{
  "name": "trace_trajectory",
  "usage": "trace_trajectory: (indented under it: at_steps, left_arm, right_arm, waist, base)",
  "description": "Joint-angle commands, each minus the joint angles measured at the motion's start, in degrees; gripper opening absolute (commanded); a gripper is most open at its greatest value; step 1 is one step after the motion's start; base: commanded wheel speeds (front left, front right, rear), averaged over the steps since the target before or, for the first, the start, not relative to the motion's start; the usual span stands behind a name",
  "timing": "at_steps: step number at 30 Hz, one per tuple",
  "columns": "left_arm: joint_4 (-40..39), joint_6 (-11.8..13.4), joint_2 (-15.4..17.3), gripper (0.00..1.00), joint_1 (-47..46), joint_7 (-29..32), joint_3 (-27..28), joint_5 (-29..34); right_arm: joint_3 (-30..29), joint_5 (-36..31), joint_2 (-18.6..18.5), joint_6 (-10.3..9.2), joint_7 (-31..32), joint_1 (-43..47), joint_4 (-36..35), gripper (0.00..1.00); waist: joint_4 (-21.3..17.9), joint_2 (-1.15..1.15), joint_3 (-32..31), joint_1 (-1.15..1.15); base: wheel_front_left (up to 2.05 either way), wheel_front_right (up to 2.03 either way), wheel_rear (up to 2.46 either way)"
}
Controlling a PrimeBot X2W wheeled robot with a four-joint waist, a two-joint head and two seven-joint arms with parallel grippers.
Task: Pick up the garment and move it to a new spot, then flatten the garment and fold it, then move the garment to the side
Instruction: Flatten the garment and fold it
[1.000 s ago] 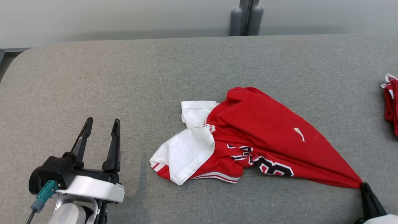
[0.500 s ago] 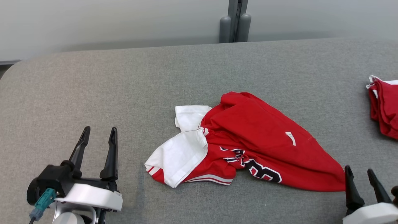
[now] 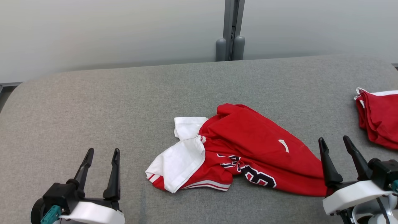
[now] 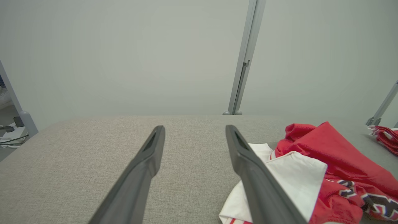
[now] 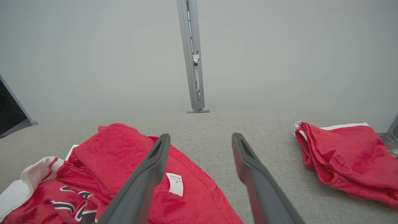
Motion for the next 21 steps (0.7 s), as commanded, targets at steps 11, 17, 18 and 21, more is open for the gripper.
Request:
trace_trajectory:
  at_steps: [11, 17, 18, 21]
  left_arm:
    - [-1.54, 1.01, 0.51, 1.00, 1.69, 0.90, -0.64, -0.44]
    - [-2.56, -0.13, 0.61, 1.00, 0.25, 2.89, -4.23, 2.03]
    - [-2.74, -0.54, 0.37, 1.00, 0.26, 3.86, -5.73, 2.53]
    - [-2.44, -2.82, -0.77, 1.00, -0.27, 6.18, -9.91, 2.66]
  right_arm:
    - [-0.05, -0.57, 1.00, 0.00, 2.33, 3.38, -3.73, 1.00]
    - [-0.01, -0.63, 1.17, 0.00, 2.79, 3.21, -4.30, 1.00]
    - [0.12, -0.61, 1.19, 0.00, 2.84, 3.10, -4.28, 1.00]
    - [0.30, -0.45, 1.24, 0.00, 2.72, 2.67, -4.15, 1.00]
  waist:
    - [0.74, 0.00, -0.45, 0.00]
    - [0.85, 0.00, 0.03, 0.00]
    - [0.83, 0.00, 0.18, 0.00]
    - [0.81, 0.00, 0.88, 0.00]
  base:
    - [0.00, 0.00, 0.00]
    - [0.00, 0.00, 0.00]
    - [0.00, 0.00, 0.00]
    - [0.00, 0.00, 0.00]
